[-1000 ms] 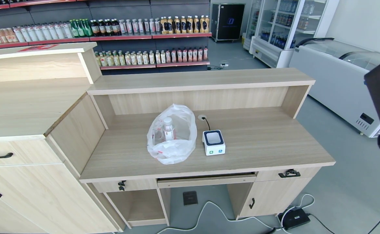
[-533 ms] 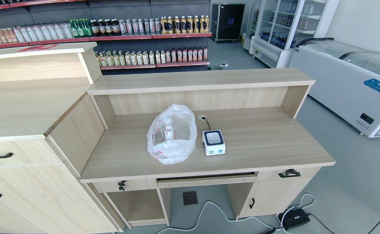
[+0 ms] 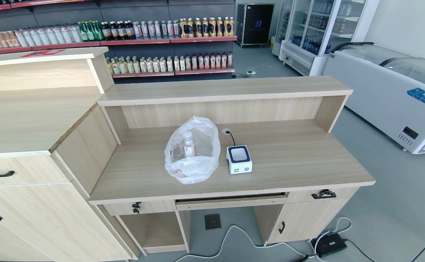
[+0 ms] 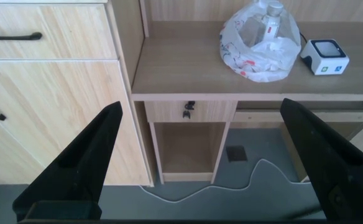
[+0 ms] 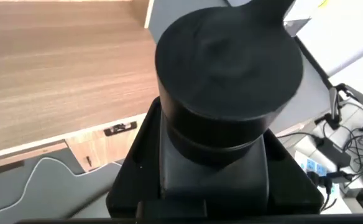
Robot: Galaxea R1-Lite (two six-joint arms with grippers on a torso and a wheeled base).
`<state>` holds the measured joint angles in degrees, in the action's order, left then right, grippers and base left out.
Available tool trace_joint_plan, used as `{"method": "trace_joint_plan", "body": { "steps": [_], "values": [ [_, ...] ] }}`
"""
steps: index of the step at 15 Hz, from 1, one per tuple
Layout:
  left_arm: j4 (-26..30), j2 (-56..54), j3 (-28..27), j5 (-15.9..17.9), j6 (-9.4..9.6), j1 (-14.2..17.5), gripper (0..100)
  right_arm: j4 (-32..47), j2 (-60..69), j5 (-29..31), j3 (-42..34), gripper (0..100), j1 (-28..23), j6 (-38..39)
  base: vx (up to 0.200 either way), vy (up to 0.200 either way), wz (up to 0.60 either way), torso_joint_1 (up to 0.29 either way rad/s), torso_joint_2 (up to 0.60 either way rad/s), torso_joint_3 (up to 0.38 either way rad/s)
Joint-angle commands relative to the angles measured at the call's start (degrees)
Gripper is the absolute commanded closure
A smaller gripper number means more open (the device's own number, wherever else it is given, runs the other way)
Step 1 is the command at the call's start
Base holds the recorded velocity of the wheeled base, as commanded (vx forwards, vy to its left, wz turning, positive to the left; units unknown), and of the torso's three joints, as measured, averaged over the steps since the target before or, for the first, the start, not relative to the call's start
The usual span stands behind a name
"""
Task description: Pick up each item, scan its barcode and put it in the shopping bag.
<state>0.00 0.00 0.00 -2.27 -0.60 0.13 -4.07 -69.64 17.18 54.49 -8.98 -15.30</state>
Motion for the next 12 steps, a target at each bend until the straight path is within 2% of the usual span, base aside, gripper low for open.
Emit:
{"method": "trace_joint_plan", "body": {
  "steps": [1,2,4,7,10,11,12],
  "values": [
    [0.0,0.0,0.0,-0.02,-0.02,0.04,0,1.79,-2.43,-8.91,1.76,100,-9.74,0.01,0.0,0.0,0.0,0.0,0.0,0.0],
    [0.0,0.0,0.0,-0.02,-0.02,0.04,0,2.49,-1.9,-12.87,1.49,100,-11.67,-0.17,0.0,0.0,0.6,0.002,0.0,0.007],
    [0.0,0.0,0.0,-0.02,-0.02,0.04,0,1.79,-2.25,-13.31,1.93,100,-11.93,0.18,0.0,0.0,0.6,0.002,0.0,0.002],
    [0.0,0.0,0.0,-0.02,-0.02,0.04,0,1.0,-6.64,-14.89,6.59,100,-12.2,2.91,0.0,0.0,0.6,0.004,0.0,0.006],
    [0.0,0.0,0.0,-0.02,-0.02,0.04,0,-0.06,-9.9,-17.26,8.79,100,-14.31,5.89,0.0,0.0,0.6,0.007,0.0,0.004],
    [0.0,0.0,0.0,-0.02,-0.02,0.04,0,-1.55,-11.83,-29.31,9.32,100,-18.35,9.67,0.0,0.0,0.0,0.0,0.0,0.0],
    [0.0,0.0,0.0,-0.02,-0.02,0.04,0,-1.73,-13.06,-37.83,9.49,100,-21.51,10.99,0.0,0.0,0.0,0.0,0.0,0.0]
  ]
}}
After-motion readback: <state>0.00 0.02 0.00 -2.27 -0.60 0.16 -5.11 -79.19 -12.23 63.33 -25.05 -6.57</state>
